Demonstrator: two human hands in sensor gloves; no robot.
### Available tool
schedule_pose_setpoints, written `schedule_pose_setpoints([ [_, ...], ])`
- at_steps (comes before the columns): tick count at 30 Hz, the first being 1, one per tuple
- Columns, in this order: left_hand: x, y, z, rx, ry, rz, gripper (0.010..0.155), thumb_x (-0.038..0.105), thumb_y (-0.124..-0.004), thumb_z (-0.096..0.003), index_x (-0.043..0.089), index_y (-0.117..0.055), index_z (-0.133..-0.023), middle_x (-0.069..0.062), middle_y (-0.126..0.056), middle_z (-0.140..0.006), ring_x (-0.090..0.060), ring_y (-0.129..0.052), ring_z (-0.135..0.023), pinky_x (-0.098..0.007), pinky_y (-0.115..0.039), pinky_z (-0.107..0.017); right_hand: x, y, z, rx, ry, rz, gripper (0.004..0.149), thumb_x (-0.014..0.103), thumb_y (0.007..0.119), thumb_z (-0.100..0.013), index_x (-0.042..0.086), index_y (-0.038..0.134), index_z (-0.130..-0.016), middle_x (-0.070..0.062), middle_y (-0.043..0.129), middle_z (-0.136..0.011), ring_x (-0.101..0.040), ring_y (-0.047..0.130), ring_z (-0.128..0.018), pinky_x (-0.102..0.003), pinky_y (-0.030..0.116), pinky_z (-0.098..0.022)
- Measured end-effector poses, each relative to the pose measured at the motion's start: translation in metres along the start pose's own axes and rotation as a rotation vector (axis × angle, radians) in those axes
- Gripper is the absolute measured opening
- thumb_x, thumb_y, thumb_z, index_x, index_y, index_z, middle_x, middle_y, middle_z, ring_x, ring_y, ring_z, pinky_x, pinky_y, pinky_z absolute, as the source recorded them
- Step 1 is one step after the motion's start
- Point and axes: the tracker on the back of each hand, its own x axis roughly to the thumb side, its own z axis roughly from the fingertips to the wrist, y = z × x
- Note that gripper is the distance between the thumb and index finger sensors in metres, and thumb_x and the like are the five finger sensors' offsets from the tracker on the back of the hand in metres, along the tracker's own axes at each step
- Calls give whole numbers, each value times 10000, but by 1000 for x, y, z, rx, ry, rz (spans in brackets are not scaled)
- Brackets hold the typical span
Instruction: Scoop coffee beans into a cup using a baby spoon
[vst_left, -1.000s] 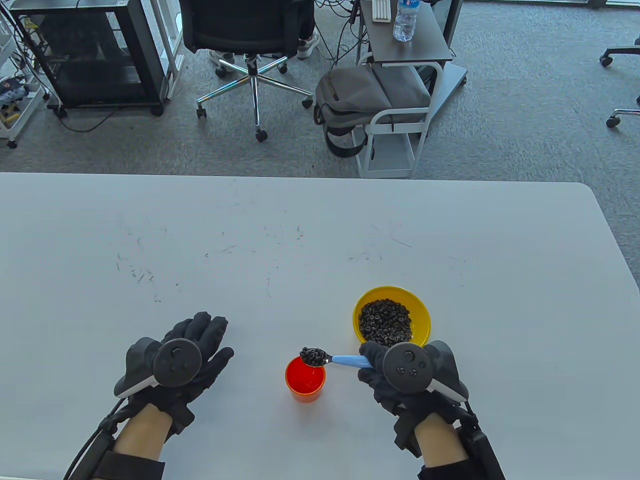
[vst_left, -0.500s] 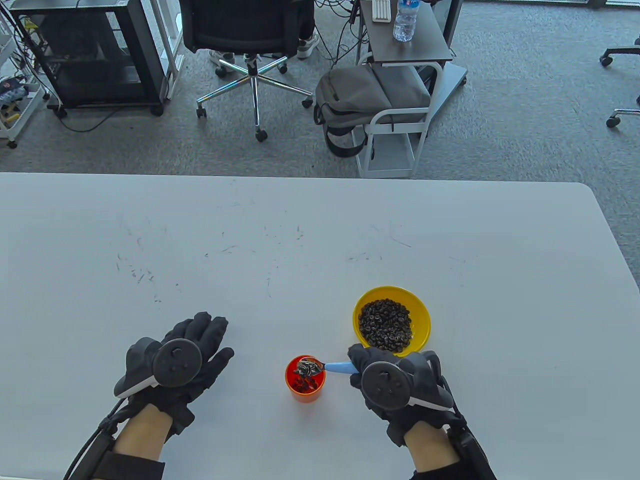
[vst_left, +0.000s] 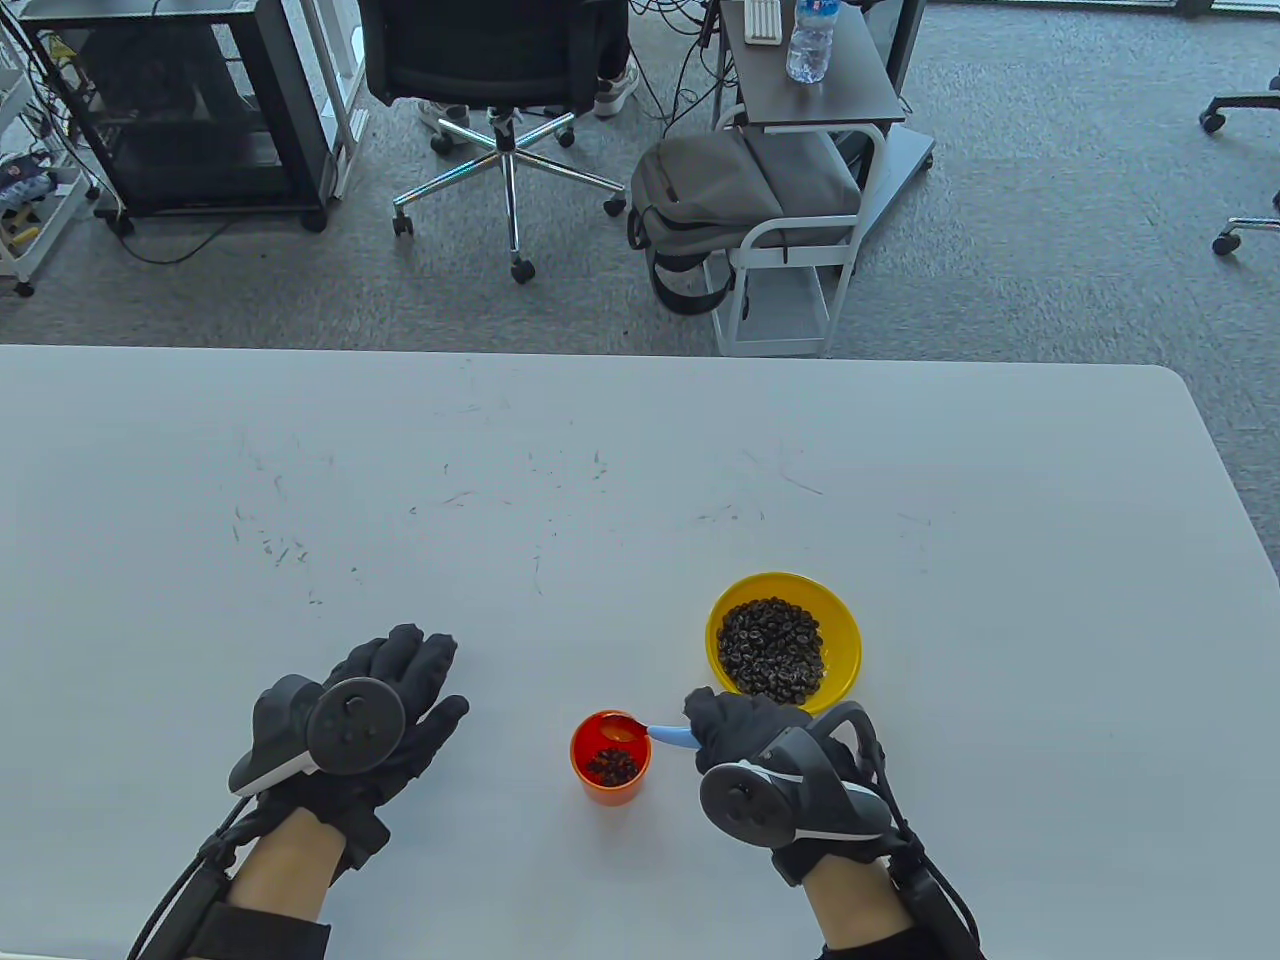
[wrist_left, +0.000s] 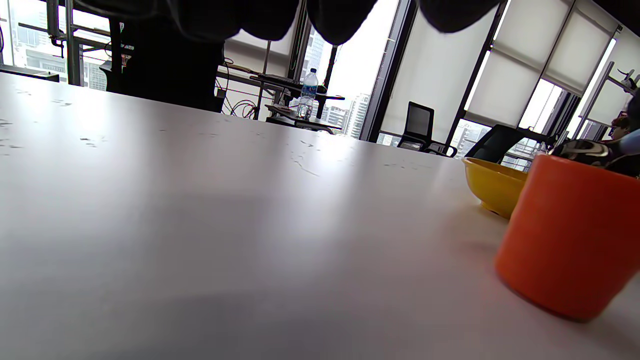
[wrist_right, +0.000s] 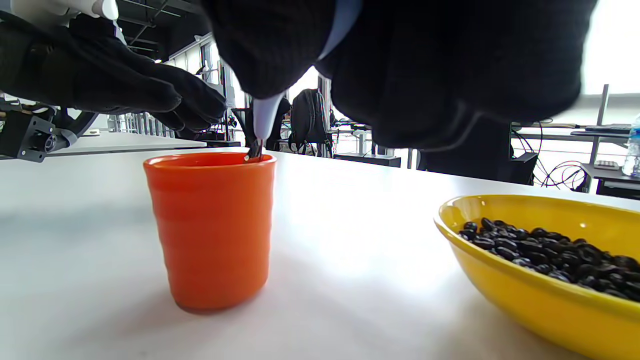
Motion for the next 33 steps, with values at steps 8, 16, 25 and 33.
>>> schedule_pose_setpoints([
  [8, -1, 0, 0, 4, -1, 14, 664, 480, -582, -647, 72, -485, -1161, -307, -415, -1137, -593, -495, -990, -743, -489, -634, -35, -18, 13, -105, 165, -184, 553, 239, 772, -436, -57, 666, -891, -208, 884, -722, -361, 978, -447, -408, 885, -281],
  [16, 1, 2, 0, 18, -8, -16, 664, 480, -583, -646, 72, -486, -1161, -306, -416, -1138, -592, -495, -991, -746, -485, -632, -91, -16, 34, -100, 476, 26, 551, 222, 777, -436, -88, 674, -879, -231, 886, -700, -379, 974, -420, -423, 878, -256],
  [25, 0, 2, 2, 22, -6, -10, 664, 479, -583, -646, 71, -485, -1161, -309, -415, -1137, -593, -496, -989, -746, -486, -633, -114, 4, 38, -39, 647, -7, 544, 201, 784, -434, -102, 682, -874, -246, 887, -685, -389, 969, -401, -433, 873, -240],
  [33, 0, 2, 2, 16, -8, 2, 664, 480, -582, -647, 71, -486, -1161, -308, -413, -1138, -593, -496, -989, -745, -488, -633, -122, 13, 40, -7, 691, -40, 515, 164, 759, -447, -84, 681, -892, -259, 865, -716, -413, 953, -432, -457, 866, -270],
])
